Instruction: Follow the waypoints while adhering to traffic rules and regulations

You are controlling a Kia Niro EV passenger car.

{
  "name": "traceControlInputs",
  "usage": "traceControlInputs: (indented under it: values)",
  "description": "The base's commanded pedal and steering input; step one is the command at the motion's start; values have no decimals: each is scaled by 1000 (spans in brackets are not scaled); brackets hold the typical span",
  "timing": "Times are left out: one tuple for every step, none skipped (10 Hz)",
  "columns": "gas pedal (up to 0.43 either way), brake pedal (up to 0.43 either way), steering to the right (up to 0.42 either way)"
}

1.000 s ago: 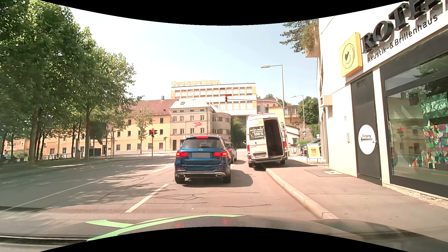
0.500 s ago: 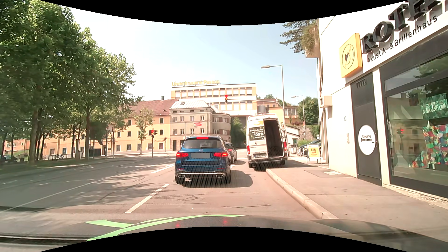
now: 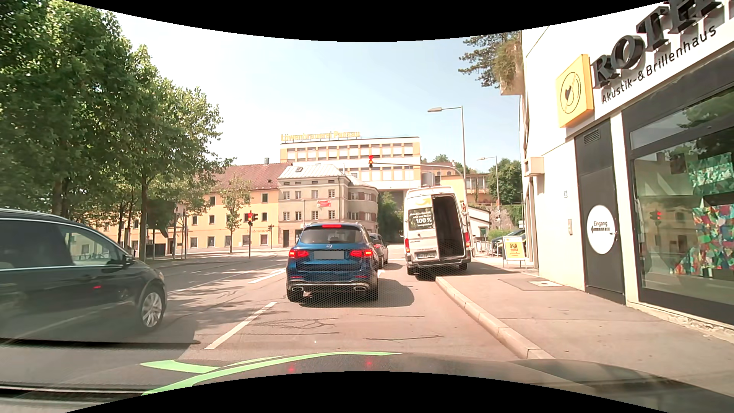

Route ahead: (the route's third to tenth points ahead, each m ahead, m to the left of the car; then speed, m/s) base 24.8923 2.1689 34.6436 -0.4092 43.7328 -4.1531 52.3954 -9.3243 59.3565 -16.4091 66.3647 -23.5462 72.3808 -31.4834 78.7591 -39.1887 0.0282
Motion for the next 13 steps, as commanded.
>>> traceControlInputs:
  values:
    - [0, 280, 8]
    - [0, 280, 8]
    - [0, 280, 8]
    - [0, 280, 8]
    - [0, 280, 8]
    - [0, 287, 8]
    - [0, 293, 8]
    - [0, 293, 8]
    - [0, 299, 8]
    - [0, 299, 8]
    - [0, 299, 8]
    - [0, 299, 8]
    - [0, 299, 8]
